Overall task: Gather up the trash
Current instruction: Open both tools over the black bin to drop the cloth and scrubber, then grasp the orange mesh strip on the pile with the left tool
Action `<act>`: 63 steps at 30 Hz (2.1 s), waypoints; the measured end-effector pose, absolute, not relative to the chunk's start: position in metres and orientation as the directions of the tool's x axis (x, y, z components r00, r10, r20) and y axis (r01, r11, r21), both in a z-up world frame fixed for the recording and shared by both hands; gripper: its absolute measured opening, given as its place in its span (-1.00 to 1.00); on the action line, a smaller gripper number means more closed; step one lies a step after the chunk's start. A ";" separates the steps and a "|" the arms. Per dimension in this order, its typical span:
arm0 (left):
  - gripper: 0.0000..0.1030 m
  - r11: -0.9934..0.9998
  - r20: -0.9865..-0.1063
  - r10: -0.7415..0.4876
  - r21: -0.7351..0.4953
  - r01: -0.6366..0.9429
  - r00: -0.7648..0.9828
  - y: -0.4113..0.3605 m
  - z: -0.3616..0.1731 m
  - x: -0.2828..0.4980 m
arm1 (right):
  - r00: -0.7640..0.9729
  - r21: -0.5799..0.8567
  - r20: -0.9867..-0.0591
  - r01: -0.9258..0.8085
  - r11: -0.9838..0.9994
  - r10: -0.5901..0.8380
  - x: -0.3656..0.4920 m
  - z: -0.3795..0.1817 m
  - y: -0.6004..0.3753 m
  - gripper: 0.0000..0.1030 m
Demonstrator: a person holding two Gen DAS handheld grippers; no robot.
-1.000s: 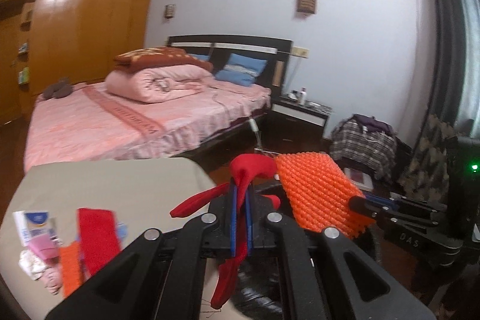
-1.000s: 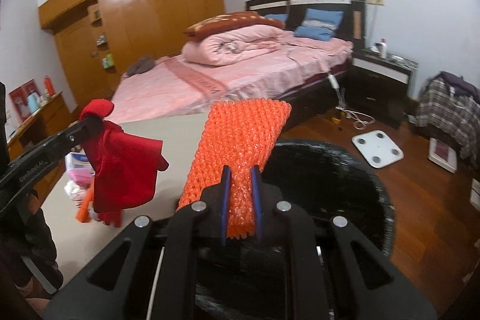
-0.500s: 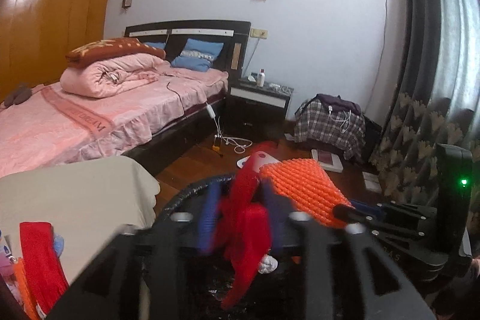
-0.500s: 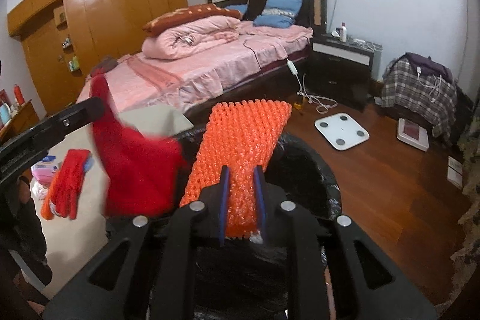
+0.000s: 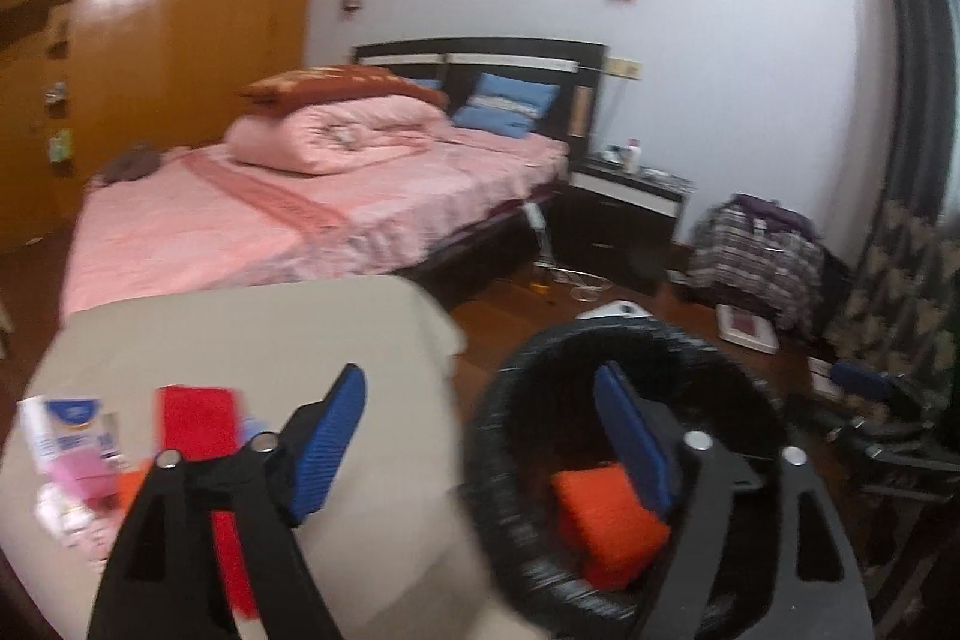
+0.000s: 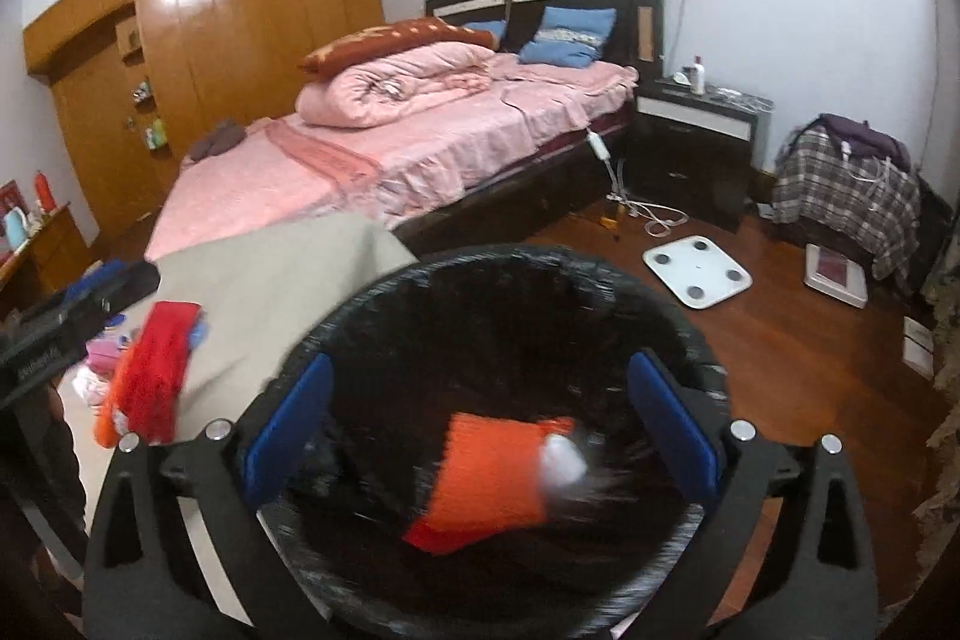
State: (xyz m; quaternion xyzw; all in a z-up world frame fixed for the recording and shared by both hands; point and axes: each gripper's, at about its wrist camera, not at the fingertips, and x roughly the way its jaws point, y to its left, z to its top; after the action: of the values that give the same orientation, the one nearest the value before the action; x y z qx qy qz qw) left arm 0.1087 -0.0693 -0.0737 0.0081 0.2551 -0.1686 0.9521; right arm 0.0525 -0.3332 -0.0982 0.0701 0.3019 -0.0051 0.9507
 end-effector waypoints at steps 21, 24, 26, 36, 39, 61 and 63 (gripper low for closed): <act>0.48 0.997 -0.604 0.056 -0.014 -0.081 0.795 0.097 -0.138 0.081 | 0.762 0.169 -0.564 -0.272 0.947 0.319 0.100 -0.110 -0.155 0.86; 0.41 0.996 -0.625 0.059 -0.018 -0.090 0.778 0.103 -0.149 0.087 | 0.753 0.168 -0.571 -0.283 0.944 0.328 0.106 -0.115 -0.142 0.86; 0.36 0.995 -0.638 0.056 -0.024 -0.092 0.768 0.105 -0.156 0.091 | 0.747 0.162 -0.580 -0.285 0.945 0.325 0.110 -0.119 -0.136 0.86; 0.11 0.995 -0.702 0.025 -0.054 -0.088 0.712 0.108 -0.187 0.117 | 0.730 0.121 -0.606 -0.307 0.944 0.315 0.115 -0.131 -0.122 0.86; -0.09 0.994 -0.717 0.003 -0.076 -0.082 0.697 0.110 -0.193 0.119 | 0.729 0.109 -0.608 -0.315 0.943 0.314 0.114 -0.131 -0.121 0.86; -0.77 0.988 -0.663 -0.020 -0.127 -0.086 0.749 0.133 -0.162 0.095 | 0.670 0.155 -0.634 -0.379 0.913 0.386 0.136 -0.146 -0.066 0.86; -0.77 0.988 -0.662 -0.016 -0.126 -0.091 0.749 0.136 -0.161 0.094 | 0.658 0.159 -0.643 -0.387 0.908 0.393 0.141 -0.151 -0.057 0.80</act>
State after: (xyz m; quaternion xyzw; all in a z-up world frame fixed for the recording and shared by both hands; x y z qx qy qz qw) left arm 0.0941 0.1357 -0.1613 -0.0753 0.3534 0.0201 0.9322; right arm 0.1411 -0.0567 -0.1505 0.0043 0.3540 0.2141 0.9104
